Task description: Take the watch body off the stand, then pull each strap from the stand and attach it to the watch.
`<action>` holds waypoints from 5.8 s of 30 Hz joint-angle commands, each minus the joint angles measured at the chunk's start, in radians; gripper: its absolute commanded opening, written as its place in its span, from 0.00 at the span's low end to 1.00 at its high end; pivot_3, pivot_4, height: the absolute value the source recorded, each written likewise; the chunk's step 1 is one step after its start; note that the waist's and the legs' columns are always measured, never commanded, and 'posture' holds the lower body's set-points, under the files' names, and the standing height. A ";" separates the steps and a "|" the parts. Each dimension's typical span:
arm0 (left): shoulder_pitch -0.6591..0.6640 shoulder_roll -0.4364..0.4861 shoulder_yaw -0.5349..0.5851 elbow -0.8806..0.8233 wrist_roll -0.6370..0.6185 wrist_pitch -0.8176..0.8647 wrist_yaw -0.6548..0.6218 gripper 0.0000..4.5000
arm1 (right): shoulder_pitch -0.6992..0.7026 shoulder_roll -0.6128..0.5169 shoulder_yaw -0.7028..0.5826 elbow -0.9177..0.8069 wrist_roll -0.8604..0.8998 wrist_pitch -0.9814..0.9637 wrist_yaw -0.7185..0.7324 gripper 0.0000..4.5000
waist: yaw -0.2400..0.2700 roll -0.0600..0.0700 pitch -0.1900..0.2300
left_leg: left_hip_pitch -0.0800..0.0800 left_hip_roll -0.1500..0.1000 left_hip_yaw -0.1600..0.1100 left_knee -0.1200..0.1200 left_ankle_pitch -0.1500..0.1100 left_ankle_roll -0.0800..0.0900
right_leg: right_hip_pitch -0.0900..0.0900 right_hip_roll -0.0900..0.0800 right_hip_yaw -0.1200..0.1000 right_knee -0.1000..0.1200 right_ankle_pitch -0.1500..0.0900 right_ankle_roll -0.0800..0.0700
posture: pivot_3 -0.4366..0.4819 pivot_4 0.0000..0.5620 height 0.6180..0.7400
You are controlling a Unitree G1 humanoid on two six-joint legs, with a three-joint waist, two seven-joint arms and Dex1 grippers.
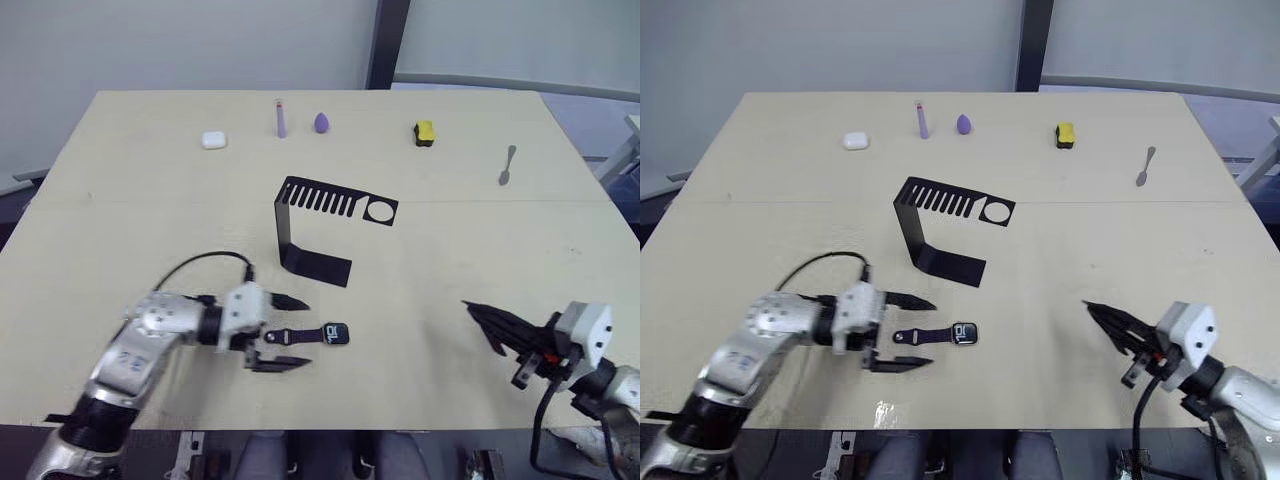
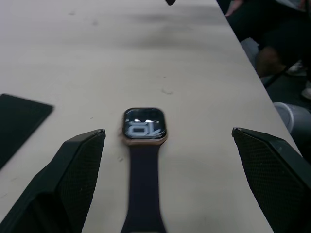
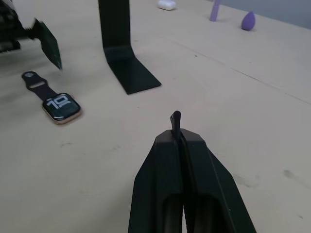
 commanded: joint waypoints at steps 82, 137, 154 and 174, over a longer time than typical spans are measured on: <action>-0.237 -0.119 0.200 0.008 -0.610 0.801 0.070 0.35 | -0.161 -0.026 0.172 -0.305 -0.348 -0.061 -0.147 0.00 | -0.001 -0.006 -0.018 | 0.013 0.002 -0.002 0.002 -0.005 0.000 | 0.016 0.001 0.000 -0.002 -0.003 0.000 | 0.48 0.27 1.00; -0.311 -0.205 0.219 0.064 -0.607 0.905 0.297 0.35 | -0.218 -0.004 0.316 -0.050 -0.453 -0.323 -0.127 0.00 | 0.000 -0.008 -0.017 | 0.013 0.002 -0.003 0.002 -0.005 -0.001 | 0.016 0.001 0.000 -0.002 -0.003 0.000 | 0.48 0.27 1.00; -0.284 -0.237 0.221 0.038 -0.609 0.905 0.336 0.35 | -0.259 -0.014 0.350 0.021 -0.461 -0.383 -0.115 0.00 | -0.001 -0.008 -0.016 | 0.013 0.002 -0.003 0.002 -0.005 -0.001 | 0.016 0.001 0.001 -0.002 -0.003 0.000 | 0.48 0.27 1.00; -0.275 -0.243 0.193 0.043 -0.592 0.900 0.338 0.35 | -0.258 0.006 0.380 0.012 -0.481 -0.384 -0.140 0.00 | -0.001 -0.008 -0.016 | 0.013 0.002 -0.003 0.002 -0.005 -0.001 | 0.016 0.001 0.006 -0.002 -0.003 -0.001 | 0.48 0.27 1.00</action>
